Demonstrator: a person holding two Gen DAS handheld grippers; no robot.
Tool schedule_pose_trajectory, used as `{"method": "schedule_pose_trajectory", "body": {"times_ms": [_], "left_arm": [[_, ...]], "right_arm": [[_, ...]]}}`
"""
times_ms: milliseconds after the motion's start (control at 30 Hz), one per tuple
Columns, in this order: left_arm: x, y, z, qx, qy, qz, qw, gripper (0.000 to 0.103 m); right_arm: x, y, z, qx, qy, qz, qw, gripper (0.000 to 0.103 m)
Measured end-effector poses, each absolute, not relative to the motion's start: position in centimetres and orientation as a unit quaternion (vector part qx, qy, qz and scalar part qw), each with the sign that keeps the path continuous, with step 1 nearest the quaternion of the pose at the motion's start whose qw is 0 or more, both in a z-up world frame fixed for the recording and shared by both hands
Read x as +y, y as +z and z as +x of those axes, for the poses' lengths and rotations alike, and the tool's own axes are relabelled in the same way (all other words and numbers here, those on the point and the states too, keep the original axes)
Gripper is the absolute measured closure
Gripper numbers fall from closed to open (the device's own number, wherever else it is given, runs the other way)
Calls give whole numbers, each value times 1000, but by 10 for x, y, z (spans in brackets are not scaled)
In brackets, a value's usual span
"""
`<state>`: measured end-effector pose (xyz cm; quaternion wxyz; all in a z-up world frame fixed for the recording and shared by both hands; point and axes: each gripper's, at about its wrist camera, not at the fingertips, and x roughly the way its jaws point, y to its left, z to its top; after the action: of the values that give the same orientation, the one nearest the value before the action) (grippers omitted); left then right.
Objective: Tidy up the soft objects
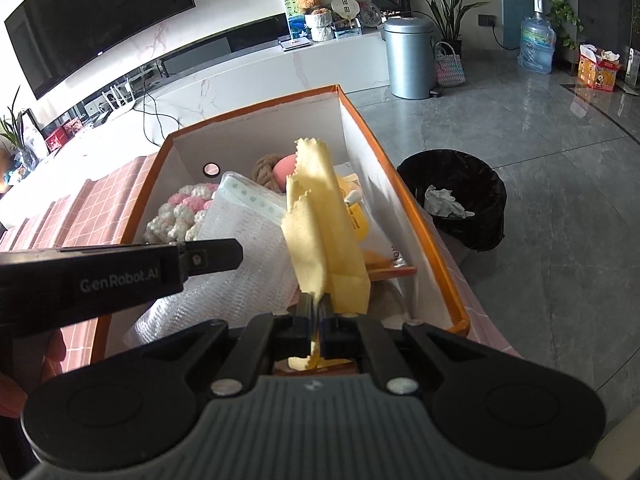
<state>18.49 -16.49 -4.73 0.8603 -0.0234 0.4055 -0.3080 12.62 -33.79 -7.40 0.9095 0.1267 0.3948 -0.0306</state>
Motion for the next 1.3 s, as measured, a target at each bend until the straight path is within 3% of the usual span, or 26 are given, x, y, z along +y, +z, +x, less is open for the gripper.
{"method": "schedule_pose_trajectory", "body": {"times_ms": [67, 133, 200, 400, 533, 667, 967, 1100, 1300], "left_arm": [[-162, -44, 182, 401, -307, -27, 862, 74], [-160, -41, 179, 396, -307, -28, 865, 65], [-157, -37, 176, 389, -307, -32, 868, 51], [-144, -21, 168, 362, -298, -44, 882, 36], [-131, -6, 156, 323, -291, -47, 899, 35], [-113, 17, 140, 265, -277, -45, 922, 35], [-57, 62, 93, 155, -249, -15, 956, 21], [-34, 56, 57, 96, -220, 60, 969, 6], [-24, 19, 11, 69, -113, 119, 984, 2]], "right_arm": [[-338, -73, 124, 390, -32, 125, 912, 92], [-338, -70, 119, 381, -35, 119, 916, 75], [-336, -64, 116, 373, -38, 109, 921, 69], [-331, -51, 103, 352, -41, 94, 931, 57], [-323, -37, 91, 330, -42, 83, 940, 42], [-312, -22, 78, 302, -37, 72, 950, 36], [-274, 26, 44, 200, -18, 9, 979, 15], [-256, 22, 21, 158, -58, -18, 986, 12], [-226, -11, -3, 149, -80, -8, 986, 6]]}}
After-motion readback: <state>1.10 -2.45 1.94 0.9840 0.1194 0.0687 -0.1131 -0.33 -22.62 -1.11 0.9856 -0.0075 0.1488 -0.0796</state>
